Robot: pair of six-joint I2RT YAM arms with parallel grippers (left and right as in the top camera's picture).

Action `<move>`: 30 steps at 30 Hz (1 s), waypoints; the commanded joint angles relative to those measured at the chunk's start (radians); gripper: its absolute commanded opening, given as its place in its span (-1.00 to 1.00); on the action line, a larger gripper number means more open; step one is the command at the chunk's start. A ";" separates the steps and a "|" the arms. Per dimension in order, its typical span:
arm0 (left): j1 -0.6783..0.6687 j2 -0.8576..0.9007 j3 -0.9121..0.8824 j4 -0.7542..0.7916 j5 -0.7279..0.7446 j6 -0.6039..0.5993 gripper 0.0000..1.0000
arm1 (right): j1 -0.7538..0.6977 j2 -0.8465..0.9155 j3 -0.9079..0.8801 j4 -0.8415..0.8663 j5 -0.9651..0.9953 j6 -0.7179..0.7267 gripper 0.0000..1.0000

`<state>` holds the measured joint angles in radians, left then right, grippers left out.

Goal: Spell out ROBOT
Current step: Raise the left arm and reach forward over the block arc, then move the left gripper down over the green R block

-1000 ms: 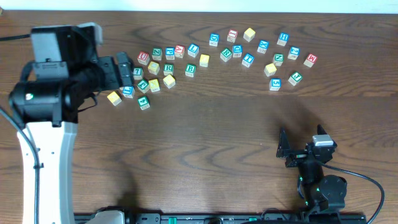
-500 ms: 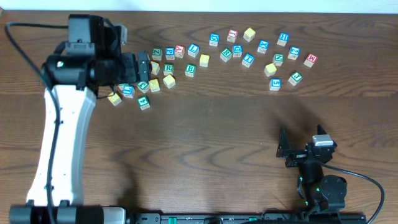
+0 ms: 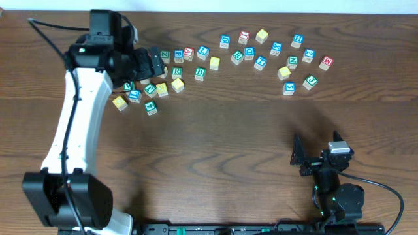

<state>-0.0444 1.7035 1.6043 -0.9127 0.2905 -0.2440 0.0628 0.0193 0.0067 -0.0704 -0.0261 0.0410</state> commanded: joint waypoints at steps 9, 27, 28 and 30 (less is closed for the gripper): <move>-0.064 0.040 0.023 -0.012 -0.018 -0.027 0.97 | -0.007 0.002 -0.001 0.012 0.039 0.010 0.99; -0.064 0.039 0.027 0.017 -0.101 0.032 0.97 | -0.053 0.356 0.328 0.022 -0.187 0.062 0.99; -0.064 0.039 0.032 0.017 -0.100 0.032 0.97 | -0.059 0.407 0.370 0.013 -0.204 0.050 0.99; -0.064 0.039 0.051 0.013 -0.100 0.032 0.97 | -0.076 0.540 0.492 -0.031 -0.255 0.031 0.99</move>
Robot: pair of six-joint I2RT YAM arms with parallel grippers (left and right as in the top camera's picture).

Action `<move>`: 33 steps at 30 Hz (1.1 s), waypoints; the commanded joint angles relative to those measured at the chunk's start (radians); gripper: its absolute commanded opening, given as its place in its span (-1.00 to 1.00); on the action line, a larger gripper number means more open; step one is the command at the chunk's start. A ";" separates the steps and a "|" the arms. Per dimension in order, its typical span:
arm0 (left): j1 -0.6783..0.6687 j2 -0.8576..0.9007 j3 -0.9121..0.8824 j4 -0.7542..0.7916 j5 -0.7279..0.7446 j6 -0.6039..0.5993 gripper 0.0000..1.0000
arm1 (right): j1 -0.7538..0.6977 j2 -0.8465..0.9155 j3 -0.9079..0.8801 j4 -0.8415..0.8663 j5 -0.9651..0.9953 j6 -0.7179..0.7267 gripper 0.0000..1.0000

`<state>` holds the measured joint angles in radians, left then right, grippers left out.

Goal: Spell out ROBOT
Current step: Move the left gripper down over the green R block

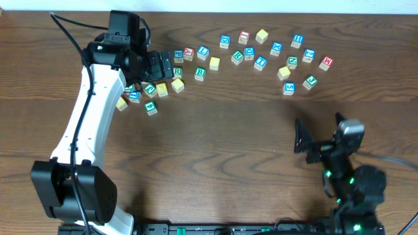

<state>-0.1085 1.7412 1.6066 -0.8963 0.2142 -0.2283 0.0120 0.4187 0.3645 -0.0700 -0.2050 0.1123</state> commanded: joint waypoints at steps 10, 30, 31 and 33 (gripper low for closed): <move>-0.092 0.002 0.248 -0.071 -0.186 -0.018 0.98 | -0.082 0.611 0.673 -0.386 -0.216 -0.072 0.99; -0.220 0.167 0.322 -0.021 -0.296 -0.129 0.89 | -0.088 1.110 1.290 -0.866 -0.279 -0.195 0.98; -0.220 0.187 0.322 -0.017 -0.279 -0.129 0.88 | -0.087 1.111 1.290 -0.866 -0.298 -0.196 0.98; -0.220 0.219 0.322 -0.004 -0.240 -0.129 0.87 | -0.083 1.111 1.289 -0.866 -0.303 -0.196 0.99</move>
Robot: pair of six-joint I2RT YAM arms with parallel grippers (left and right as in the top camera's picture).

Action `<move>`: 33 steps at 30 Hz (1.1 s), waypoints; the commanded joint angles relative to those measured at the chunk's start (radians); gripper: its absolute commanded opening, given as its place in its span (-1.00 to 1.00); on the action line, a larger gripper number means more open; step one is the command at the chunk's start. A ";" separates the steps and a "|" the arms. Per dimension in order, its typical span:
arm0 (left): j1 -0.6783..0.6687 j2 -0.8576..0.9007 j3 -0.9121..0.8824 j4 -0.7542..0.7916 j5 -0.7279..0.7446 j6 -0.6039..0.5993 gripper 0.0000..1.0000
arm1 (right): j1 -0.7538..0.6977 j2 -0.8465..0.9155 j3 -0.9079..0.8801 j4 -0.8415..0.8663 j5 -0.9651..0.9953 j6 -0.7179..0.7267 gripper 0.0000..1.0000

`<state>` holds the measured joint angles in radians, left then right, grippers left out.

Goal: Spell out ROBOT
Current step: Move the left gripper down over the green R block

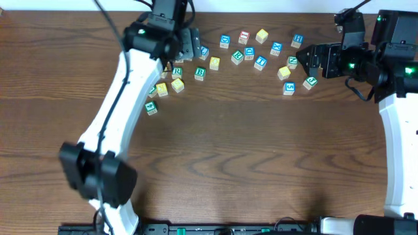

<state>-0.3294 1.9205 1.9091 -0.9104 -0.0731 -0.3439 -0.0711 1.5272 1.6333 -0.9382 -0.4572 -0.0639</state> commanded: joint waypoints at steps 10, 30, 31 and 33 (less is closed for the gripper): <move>-0.027 0.207 0.019 0.142 0.114 0.040 0.82 | 0.003 0.003 0.019 -0.023 -0.002 -0.020 0.98; -0.037 0.384 0.013 0.180 0.111 0.056 0.46 | 0.005 0.003 -0.001 -0.050 0.040 -0.020 0.93; -0.037 0.391 0.013 0.181 0.111 0.057 0.47 | 0.005 0.003 -0.001 -0.050 0.040 -0.020 0.93; -0.037 0.401 0.010 0.184 0.111 0.059 0.46 | 0.006 0.003 -0.001 -0.051 0.040 -0.020 0.91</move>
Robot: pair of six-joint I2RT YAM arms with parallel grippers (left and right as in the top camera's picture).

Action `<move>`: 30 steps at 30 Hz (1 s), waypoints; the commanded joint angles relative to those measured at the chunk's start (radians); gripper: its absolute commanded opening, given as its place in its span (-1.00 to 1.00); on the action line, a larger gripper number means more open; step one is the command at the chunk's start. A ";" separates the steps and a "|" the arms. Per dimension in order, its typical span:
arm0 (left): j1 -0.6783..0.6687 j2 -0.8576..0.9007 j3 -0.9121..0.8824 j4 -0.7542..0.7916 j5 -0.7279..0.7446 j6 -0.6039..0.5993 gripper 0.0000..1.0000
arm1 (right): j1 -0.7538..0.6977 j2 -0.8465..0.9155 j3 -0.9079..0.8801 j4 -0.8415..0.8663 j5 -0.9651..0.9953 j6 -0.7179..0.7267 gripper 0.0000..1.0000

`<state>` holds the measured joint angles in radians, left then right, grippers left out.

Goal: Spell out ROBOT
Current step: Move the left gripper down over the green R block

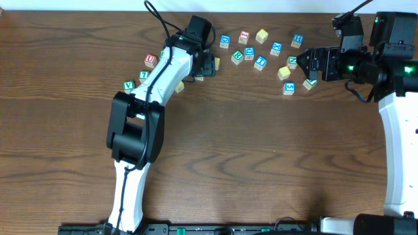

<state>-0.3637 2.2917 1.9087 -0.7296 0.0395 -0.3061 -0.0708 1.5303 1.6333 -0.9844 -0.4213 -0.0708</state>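
Small lettered blocks lie scattered along the far side of the table, among them a green block point(237, 57), a blue one point(289, 87) and a yellow one point(284, 72). My left gripper point(209, 64) is low over the blocks at the left-middle of the row, covering some of them; its jaws are too dark to read. My right gripper point(305, 65) is at the right end of the scatter, its fingers spread beside a green block point(310, 82).
A red block point(150, 60) and a green block point(128, 85) lie left of my left arm point(163, 72). The left arm crosses the left half of the table from its base at the front. The right arm point(392, 130) runs along the right edge.
My left gripper has shifted right and a little nearer, from the back edge to the blocks at left-middle. The left arm now lies lower. The right gripper moved slightly left.
At first my left gripper was over the left cluster of blocks and my right arm was folded at the front right. The left gripper then stood further right each time. The right arm lifted, then reached the right end of the blocks, where it stays.
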 commanded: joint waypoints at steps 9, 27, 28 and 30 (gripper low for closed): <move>-0.002 0.039 0.008 0.037 -0.002 0.061 0.46 | 0.005 0.000 -0.001 -0.016 0.005 -0.013 0.90; 0.092 0.011 0.040 0.051 -0.005 0.126 0.46 | 0.005 0.000 -0.001 -0.013 0.017 -0.013 0.94; 0.102 -0.002 0.050 0.045 -0.005 0.126 0.46 | 0.006 0.001 -0.001 -0.011 0.022 -0.013 0.95; 0.119 -0.020 0.067 0.033 -0.006 0.126 0.46 | 0.006 0.002 -0.001 -0.010 0.027 -0.013 0.95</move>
<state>-0.2752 2.3234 1.9217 -0.6842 0.0399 -0.1795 -0.0704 1.5307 1.6333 -0.9974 -0.4091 -0.0708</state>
